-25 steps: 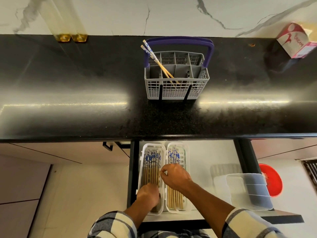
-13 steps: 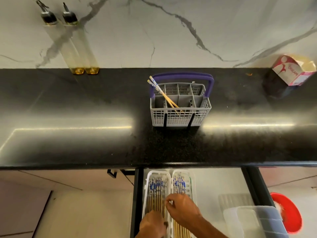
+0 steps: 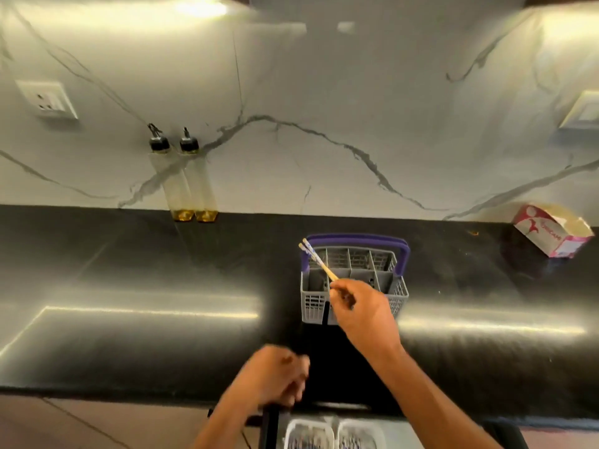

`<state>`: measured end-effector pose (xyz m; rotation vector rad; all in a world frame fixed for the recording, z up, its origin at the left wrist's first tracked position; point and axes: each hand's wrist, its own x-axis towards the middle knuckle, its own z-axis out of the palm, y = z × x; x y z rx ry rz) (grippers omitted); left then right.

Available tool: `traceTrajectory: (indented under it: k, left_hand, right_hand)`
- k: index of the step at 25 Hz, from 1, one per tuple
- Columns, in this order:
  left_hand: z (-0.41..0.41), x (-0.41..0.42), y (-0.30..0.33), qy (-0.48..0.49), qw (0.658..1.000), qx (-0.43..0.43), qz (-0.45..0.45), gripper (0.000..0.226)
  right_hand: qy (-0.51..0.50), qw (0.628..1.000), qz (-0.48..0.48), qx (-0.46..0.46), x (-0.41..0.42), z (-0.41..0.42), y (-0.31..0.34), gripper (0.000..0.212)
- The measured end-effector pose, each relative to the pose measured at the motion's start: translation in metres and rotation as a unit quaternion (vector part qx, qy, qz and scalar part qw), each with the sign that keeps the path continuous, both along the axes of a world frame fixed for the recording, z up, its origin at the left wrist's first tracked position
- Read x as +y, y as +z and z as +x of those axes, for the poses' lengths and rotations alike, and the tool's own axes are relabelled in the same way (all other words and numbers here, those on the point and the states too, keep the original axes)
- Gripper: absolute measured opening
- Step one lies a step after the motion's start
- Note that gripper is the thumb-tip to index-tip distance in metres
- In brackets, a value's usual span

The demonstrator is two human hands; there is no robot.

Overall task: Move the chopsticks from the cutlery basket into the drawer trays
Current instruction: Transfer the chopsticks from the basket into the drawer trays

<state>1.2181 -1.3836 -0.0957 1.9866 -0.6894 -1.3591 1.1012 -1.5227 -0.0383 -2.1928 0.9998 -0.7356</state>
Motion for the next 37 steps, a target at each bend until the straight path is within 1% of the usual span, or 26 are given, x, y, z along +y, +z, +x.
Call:
traceTrajectory:
  k: [1, 2, 4, 7, 11, 15, 17, 20, 23, 25, 26, 27, 29, 30, 31, 32, 33, 34, 36, 37]
  left_hand:
    - [0.021, -0.018, 0.015, 0.069, 0.994, 0.006, -0.09, 0.026]
    - [0.038, -0.039, 0.031, 0.127, 0.98, -0.014, -0.152, 0.025]
    - [0.049, -0.075, 0.048, 0.19, 0.962, -0.026, -0.197, 0.023]
    - [0.041, -0.113, 0.054, 0.203, 0.966, -0.019, -0.162, 0.025]
    - [0.035, -0.133, 0.05, 0.215, 0.967, -0.049, -0.129, 0.029]
    - [0.036, -0.135, 0.042, 0.182, 0.969, -0.046, -0.161, 0.021]
    - [0.036, -0.132, 0.043, 0.178, 0.965, -0.055, -0.183, 0.019]
    - [0.037, -0.129, 0.053, 0.175, 0.953, -0.108, -0.222, 0.015]
    - [0.04, -0.119, 0.073, 0.148, 0.936, -0.173, -0.269, 0.011]
    - [0.041, -0.107, 0.095, 0.123, 0.922, -0.209, -0.301, 0.008]
    - [0.042, -0.099, 0.11, 0.109, 0.912, -0.235, -0.317, 0.007]
    - [0.042, -0.09, 0.126, 0.106, 0.897, -0.266, -0.337, 0.006]
    - [0.045, -0.065, 0.161, 0.126, 0.856, -0.306, -0.397, 0.01]
    - [0.045, -0.049, 0.173, 0.131, 0.843, -0.298, -0.428, 0.013]
    - [0.043, -0.033, 0.181, 0.125, 0.841, -0.271, -0.452, 0.015]
    - [0.039, -0.017, 0.184, 0.114, 0.847, -0.237, -0.461, 0.017]
    - [0.031, -0.002, 0.18, 0.103, 0.861, -0.203, -0.455, 0.019]
    - [0.019, 0.012, 0.169, 0.098, 0.88, -0.165, -0.435, 0.019]
    - [-0.009, 0.032, 0.125, 0.092, 0.922, -0.084, -0.367, 0.016]
    - [-0.024, 0.04, 0.1, 0.089, 0.939, -0.062, -0.326, 0.015]
  right_hand:
    - [-0.003, 1.0, -0.001, 0.016, -0.015, 0.014, 0.01, 0.011]
    - [-0.002, 0.999, 0.0, 0.05, -0.027, 0.025, 0.017, 0.011]
    - [-0.001, 0.991, -0.013, 0.134, -0.04, 0.041, 0.023, 0.014]
    - [-0.004, 0.98, -0.024, 0.2, -0.047, 0.052, 0.022, 0.009]
    - [0.009, 0.97, -0.02, 0.24, -0.057, 0.055, 0.013, 0.016]
    - [0.045, 0.967, -0.029, 0.249, -0.066, 0.053, 0.005, 0.02]
    - [0.055, 0.969, -0.036, 0.239, -0.07, 0.051, 0.003, 0.02]
    - [0.063, 0.977, -0.033, 0.2, -0.072, 0.049, 0.008, 0.021]
    - [0.082, 0.986, -0.022, 0.141, -0.066, 0.042, 0.03, 0.022]
    - [0.084, 0.991, -0.01, 0.1, -0.056, 0.03, 0.055, 0.016]
    - [0.077, 0.995, -0.006, 0.066, -0.05, 0.021, 0.07, 0.016]
    - [0.065, 0.998, -0.004, 0.02, -0.044, 0.009, 0.084, 0.02]
    - [0.039, 0.995, 0.001, -0.093, -0.033, -0.017, 0.11, 0.03]
    - [0.03, 0.989, 0.017, -0.145, -0.025, -0.032, 0.118, 0.031]
    - [0.023, 0.98, 0.04, -0.192, -0.017, -0.047, 0.123, 0.029]
    - [0.017, 0.972, 0.063, -0.224, -0.008, -0.063, 0.123, 0.026]
    - [0.013, 0.968, 0.082, -0.237, 0.002, -0.077, 0.118, 0.024]
    - [0.01, 0.968, 0.099, -0.229, 0.013, -0.091, 0.107, 0.022]
    - [0.004, 0.976, 0.141, -0.165, 0.035, -0.114, 0.073, 0.019]
    - [0.001, 0.978, 0.168, -0.126, 0.045, -0.123, 0.052, 0.017]
